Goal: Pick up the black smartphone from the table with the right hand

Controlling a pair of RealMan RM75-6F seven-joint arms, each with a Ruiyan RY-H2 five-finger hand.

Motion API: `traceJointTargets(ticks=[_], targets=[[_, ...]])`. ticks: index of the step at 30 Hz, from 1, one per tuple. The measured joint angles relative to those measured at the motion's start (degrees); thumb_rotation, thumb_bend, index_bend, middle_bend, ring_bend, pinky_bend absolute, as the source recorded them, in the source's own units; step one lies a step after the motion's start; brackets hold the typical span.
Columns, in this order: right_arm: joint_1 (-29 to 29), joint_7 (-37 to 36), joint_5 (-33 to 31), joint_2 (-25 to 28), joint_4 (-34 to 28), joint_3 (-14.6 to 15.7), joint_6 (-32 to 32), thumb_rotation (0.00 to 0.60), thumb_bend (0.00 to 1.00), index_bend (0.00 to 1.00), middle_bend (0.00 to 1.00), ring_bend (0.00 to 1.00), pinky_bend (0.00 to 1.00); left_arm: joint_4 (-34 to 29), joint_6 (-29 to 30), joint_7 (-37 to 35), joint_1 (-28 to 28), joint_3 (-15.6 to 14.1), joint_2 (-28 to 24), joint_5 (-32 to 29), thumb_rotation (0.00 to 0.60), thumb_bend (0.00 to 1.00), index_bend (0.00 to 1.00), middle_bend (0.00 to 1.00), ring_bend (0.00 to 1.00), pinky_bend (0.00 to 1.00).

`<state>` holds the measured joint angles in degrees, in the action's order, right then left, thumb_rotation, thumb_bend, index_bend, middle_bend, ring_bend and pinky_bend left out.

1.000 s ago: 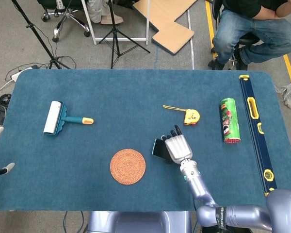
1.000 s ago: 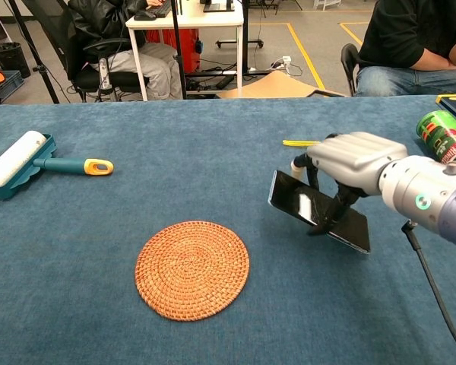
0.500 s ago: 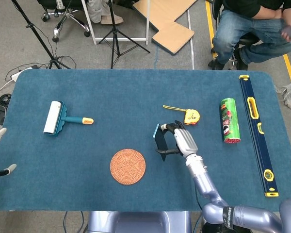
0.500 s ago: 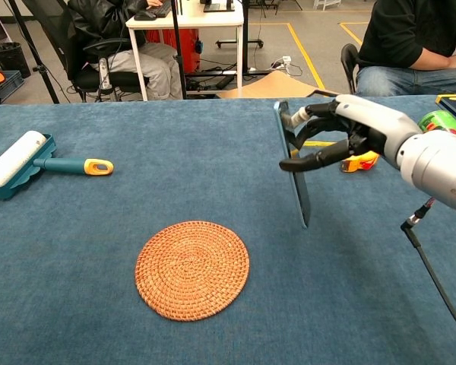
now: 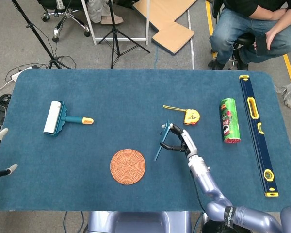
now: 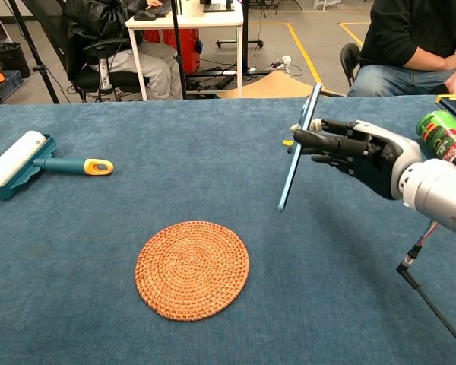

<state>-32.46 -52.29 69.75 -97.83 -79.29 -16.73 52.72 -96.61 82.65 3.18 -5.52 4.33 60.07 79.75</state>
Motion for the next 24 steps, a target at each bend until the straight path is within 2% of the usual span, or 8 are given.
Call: traceJointTargets(ticks=[7,9,11,12,13,14,19,24], targets=[[0.76,-5.81,3.84,-2.76,5.68,1.5,-1.01,0.6,0.41,0.47,0.51,0.15,0.07,0.05,-0.19,0.54,-0.12,-0.03,0.25,-0.17,0.6,0.0,0.0,0.0,0.0,0.0],[0.98,-6.64,5.08,-3.27,7.2,2.23,-0.8,0.6,0.44,0.38,0.41,0.12,0.07,0.03,-0.19,0.67,-0.14,-0.03,0.28,-0.2,0.6,0.0,0.0,0.0,0.0,0.0],[1.08,-6.86,6.31,-3.44,8.55,2.85,-0.42,0.6,0.48,0.15,0.18,0.03,0.06,0.01,-0.15,0.76,-0.13,-0.04,0.33,-0.21,0.6,0.0,0.0,0.0,0.0,0.0],[1.11,-6.94,6.8,-3.44,8.98,3.12,-0.29,0.6,0.49,0.09,0.11,0.01,0.04,0.01,-0.14,0.79,-0.13,-0.04,0.34,-0.21,0.6,0.0,0.0,0.0,0.0,0.0],[1.12,-6.98,7.3,-3.39,9.28,3.43,-0.18,0.6,0.49,0.03,0.04,0.0,0.02,0.02,-0.14,0.8,-0.14,-0.03,0.35,-0.22,0.6,0.0,0.0,0.0,0.0,0.0],[1.14,-6.99,7.99,-3.28,9.63,3.82,0.02,0.6,0.49,0.0,0.01,0.0,0.01,0.02,-0.15,0.81,-0.14,-0.03,0.36,-0.24,0.6,0.0,0.0,0.0,0.0,0.0],[1.32,-4.29,10.28,-3.27,12.73,4.66,3.04,0.6,0.44,0.0,0.0,0.0,0.0,0.02,-0.14,0.73,-0.18,0.02,0.36,-0.23,0.6,0.0,0.0,0.0,0.0,0.0],[1.4,3.29,11.85,-3.12,16.2,4.53,7.59,0.6,0.43,0.0,0.0,0.0,0.0,-0.17,-0.17,0.62,-0.28,-0.03,0.31,0.06,0.6,0.0,0.0,0.0,0.0,0.0]])
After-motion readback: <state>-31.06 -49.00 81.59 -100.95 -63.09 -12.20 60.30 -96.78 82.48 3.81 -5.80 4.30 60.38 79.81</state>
